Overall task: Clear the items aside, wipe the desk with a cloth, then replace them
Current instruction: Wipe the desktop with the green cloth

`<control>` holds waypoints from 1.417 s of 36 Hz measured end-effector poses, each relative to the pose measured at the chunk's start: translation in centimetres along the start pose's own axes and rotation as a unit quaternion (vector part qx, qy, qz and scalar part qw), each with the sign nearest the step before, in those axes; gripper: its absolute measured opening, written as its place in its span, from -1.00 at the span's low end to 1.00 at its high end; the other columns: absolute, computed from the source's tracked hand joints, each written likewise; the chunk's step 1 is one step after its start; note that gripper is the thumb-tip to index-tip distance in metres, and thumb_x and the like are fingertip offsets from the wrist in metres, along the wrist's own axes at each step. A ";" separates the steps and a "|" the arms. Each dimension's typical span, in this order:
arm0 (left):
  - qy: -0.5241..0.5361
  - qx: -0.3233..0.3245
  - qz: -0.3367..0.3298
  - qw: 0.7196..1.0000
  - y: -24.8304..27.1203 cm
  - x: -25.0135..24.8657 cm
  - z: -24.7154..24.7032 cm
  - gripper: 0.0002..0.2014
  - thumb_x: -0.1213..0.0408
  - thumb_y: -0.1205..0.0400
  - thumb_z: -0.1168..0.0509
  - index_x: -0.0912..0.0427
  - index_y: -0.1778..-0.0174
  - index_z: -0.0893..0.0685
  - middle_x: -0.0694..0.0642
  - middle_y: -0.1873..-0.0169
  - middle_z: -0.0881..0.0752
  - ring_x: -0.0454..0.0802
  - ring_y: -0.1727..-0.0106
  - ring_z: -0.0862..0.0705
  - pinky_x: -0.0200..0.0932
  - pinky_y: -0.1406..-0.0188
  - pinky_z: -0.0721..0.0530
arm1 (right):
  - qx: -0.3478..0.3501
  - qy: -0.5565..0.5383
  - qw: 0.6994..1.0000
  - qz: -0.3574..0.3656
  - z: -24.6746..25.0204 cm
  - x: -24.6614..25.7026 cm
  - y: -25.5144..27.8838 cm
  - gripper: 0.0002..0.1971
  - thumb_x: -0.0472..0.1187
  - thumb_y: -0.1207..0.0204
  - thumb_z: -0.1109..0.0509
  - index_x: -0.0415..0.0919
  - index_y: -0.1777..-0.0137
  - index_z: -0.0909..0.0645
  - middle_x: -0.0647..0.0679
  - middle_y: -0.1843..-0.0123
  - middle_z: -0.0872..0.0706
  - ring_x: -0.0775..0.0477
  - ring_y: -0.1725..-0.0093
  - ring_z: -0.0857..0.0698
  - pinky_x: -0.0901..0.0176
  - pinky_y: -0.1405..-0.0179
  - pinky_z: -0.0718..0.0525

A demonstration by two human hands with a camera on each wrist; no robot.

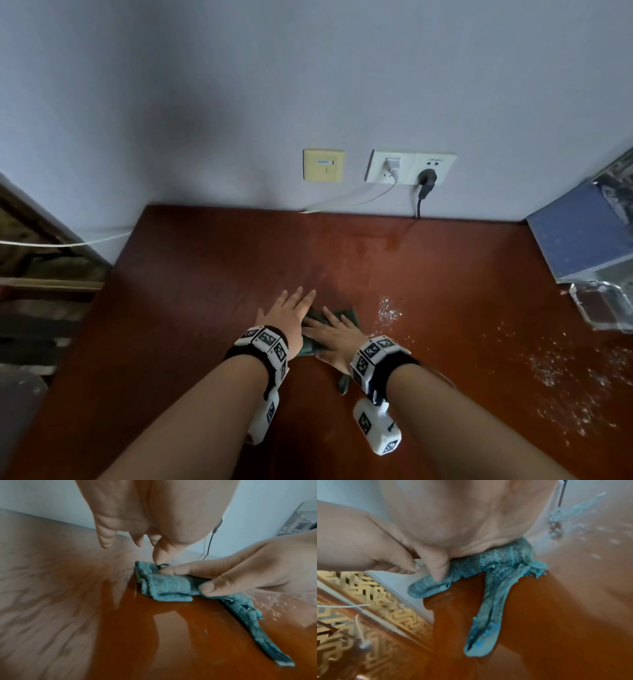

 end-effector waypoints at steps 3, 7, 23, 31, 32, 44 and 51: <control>0.011 -0.010 -0.005 1.000 -1.7 -0.7 1.4 -0.09 0.45 -0.70 -0.22 -0.26 -0.72 0.24 -0.17 -0.74 0.23 -0.01 -0.75 0.21 0.36 -0.68 -0.04 | 0.012 0.006 1.000 -0.011 2.5 -1.6 -2.1 -0.35 -0.07 -0.68 -0.15 0.19 -0.67 0.08 0.22 -0.71 0.15 -0.08 -0.67 0.31 -0.18 -0.62 0.25; 0.020 -0.011 -0.014 1.000 -3.8 -1.4 2.3 -0.10 0.44 -0.69 -0.19 -0.25 -0.72 0.23 -0.16 -0.74 0.23 -0.01 -0.75 0.21 0.37 -0.67 -0.02 | 0.027 0.030 0.999 -0.020 5.2 -4.1 -4.7 -0.32 -0.07 -0.68 -0.16 0.15 -0.68 0.13 0.18 -0.71 0.18 -0.09 -0.67 0.31 -0.17 -0.62 0.23; 0.031 0.003 0.018 0.999 -10.0 -2.7 3.7 -0.18 0.04 -0.73 -0.21 -0.29 -0.71 0.26 -0.16 -0.72 0.33 0.01 -0.74 0.29 0.48 -0.63 -0.03 | -0.071 -0.063 0.990 -0.103 14.3 -19.5 -6.1 -0.41 -0.17 -0.72 -0.10 0.23 -0.66 0.01 0.31 -0.69 0.12 -0.06 -0.69 0.23 -0.15 -0.61 0.18; 0.024 0.005 -0.001 1.000 -11.3 -5.0 4.5 -0.17 0.00 -0.71 -0.22 -0.29 -0.71 0.25 -0.17 -0.72 0.32 0.01 -0.74 0.32 0.48 -0.63 0.02 | -0.164 -0.136 0.971 -0.112 16.5 -23.2 -4.9 -0.49 -0.32 -0.72 -0.06 0.09 -0.62 -0.21 0.18 -0.67 -0.13 -0.08 -0.69 0.02 -0.05 -0.65 0.06; 0.021 0.006 -0.003 1.000 -11.4 -5.1 4.5 -0.17 0.00 -0.71 -0.22 -0.30 -0.71 0.26 -0.17 -0.72 0.32 0.02 -0.74 0.32 0.48 -0.63 0.01 | -0.181 -0.147 0.965 -0.116 16.6 -23.2 -4.8 -0.50 -0.33 -0.73 -0.06 0.07 -0.61 -0.25 0.15 -0.65 -0.18 -0.06 -0.69 -0.02 0.01 -0.65 0.03; -0.015 0.024 0.001 1.000 -11.7 -5.0 3.4 -0.17 -0.06 -0.72 -0.21 -0.30 -0.71 0.26 -0.12 -0.72 0.34 0.04 -0.73 0.35 0.45 -0.64 0.12 | -0.394 -0.251 0.872 -0.145 20.2 -23.5 -3.1 -0.58 -0.30 -0.68 -0.15 -0.01 -0.50 -0.48 -0.11 -0.38 -0.63 -0.17 -0.34 -0.58 0.38 -0.22 -0.34; -0.032 0.037 -0.008 0.999 -11.4 -5.0 2.7 -0.20 -0.13 -0.71 -0.18 -0.32 -0.71 0.24 -0.09 -0.71 0.39 0.07 -0.72 0.39 0.49 -0.62 0.19 | -0.160 -0.092 0.982 -0.027 16.1 -20.9 -4.3 -0.57 -0.13 -0.67 -0.26 0.03 -0.53 -0.43 0.21 -0.61 -0.31 0.04 -0.67 -0.09 0.07 -0.61 0.09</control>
Point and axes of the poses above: each hand's wrist, its own y-axis away from the middle knuckle, its own z-axis out of the back of the hand, x = y × z, the point moved 6 cm from there along -y, towards the middle knuckle
